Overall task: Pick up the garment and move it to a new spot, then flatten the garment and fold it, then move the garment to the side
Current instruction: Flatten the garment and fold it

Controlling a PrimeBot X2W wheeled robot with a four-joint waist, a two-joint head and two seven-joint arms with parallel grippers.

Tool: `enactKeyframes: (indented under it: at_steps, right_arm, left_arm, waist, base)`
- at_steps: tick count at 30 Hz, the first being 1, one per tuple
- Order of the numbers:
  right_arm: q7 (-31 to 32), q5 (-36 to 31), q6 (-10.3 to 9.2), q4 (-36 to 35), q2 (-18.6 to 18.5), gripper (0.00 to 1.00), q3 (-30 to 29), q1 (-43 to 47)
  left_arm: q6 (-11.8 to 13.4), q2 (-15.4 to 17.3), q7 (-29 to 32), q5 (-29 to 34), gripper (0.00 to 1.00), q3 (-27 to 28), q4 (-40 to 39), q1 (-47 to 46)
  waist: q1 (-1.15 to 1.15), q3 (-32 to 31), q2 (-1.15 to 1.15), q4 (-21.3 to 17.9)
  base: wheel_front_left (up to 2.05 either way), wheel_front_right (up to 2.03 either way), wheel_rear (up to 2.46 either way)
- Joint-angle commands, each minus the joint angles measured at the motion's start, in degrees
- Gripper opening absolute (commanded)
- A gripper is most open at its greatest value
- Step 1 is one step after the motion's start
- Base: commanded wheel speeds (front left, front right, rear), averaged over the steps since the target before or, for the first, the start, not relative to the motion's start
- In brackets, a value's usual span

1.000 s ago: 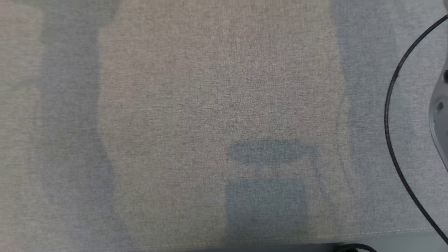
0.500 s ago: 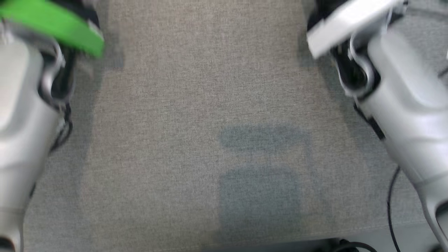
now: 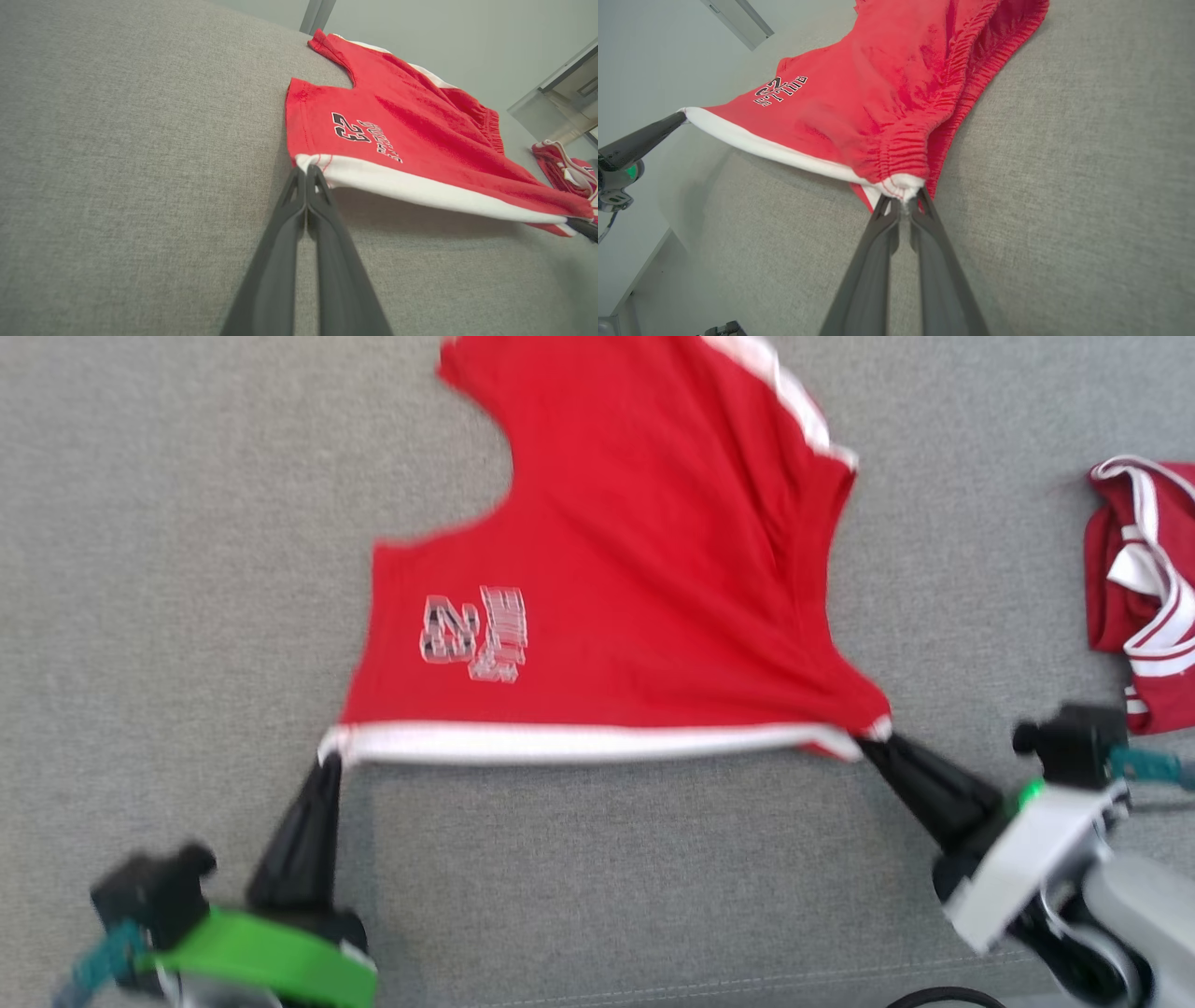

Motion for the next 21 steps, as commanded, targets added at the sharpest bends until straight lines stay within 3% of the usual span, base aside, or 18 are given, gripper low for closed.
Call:
enactKeyframes:
  at_steps: [1,6,9,15,19,20,21]
  right_arm:
    - [0.26,0.54,-0.01,-1.19,-1.29,0.0,-0.1,3.27]
    - [1.99,0.15,-0.01,-7.76,-5.96,0.0,-1.67,17.98]
    - [3.47,-1.14,-0.01,-11.73,-5.74,0.0,-4.85,22.94]
    - [8.29,-3.41,-0.01,-16.43,1.17,0.0,-10.72,17.75]
    - [11.18,-2.25,-0.01,-15.24,7.42,0.0,-10.89,9.13]
    - [11.18,-2.25,-0.01,-15.24,7.42,0.0,-10.89,9.13]
    - [11.51,-0.75,-0.01,-13.43,10.23,0.0,-10.32,5.5]
  left_arm:
    - [1.58,-1.34,-0.12,0.41,0.0,1.13,-2.11,3.84]
    - [5.22,-5.06,-0.14,0.62,0.0,2.21,-11.4,17.73]
    - [5.46,-2.99,0.12,0.56,0.0,3.25,-15.4,20.94]
    - [5.86,4.45,6.54,0.16,0.0,7.54,-22.16,15.36]
    - [6.24,11.28,14.7,0.5,0.0,11.03,-24.54,6.63]
    - [6.24,11.28,14.7,0.5,0.0,11.03,-24.54,6.63]
    - [5.66,13.65,19.53,-1.34,0.0,11.98,-24.64,1.63]
  waist:
    - [0.0,-5.72,0.0,0.89]
    - [0.0,-7.54,0.0,2.24]
    - [0.0,-6.66,0.0,1.2]
    - [0.0,0.85,0.0,-3.85]
    - [0.0,6.51,0.0,-7.33]
    - [0.0,6.51,0.0,-7.33]
    - [0.0,8.05,0.0,-8.82]
  base:
    - [0.0,0.0,0.0]
    - [0.0,0.0,0.0]
    - [0.0,0.0,0.0]
    - [0.0,0.0,0.0]
    - [0.0,0.0,0.0]
    - [0.0,0.0,0.0]
    - [0.0,0.0,0.0]
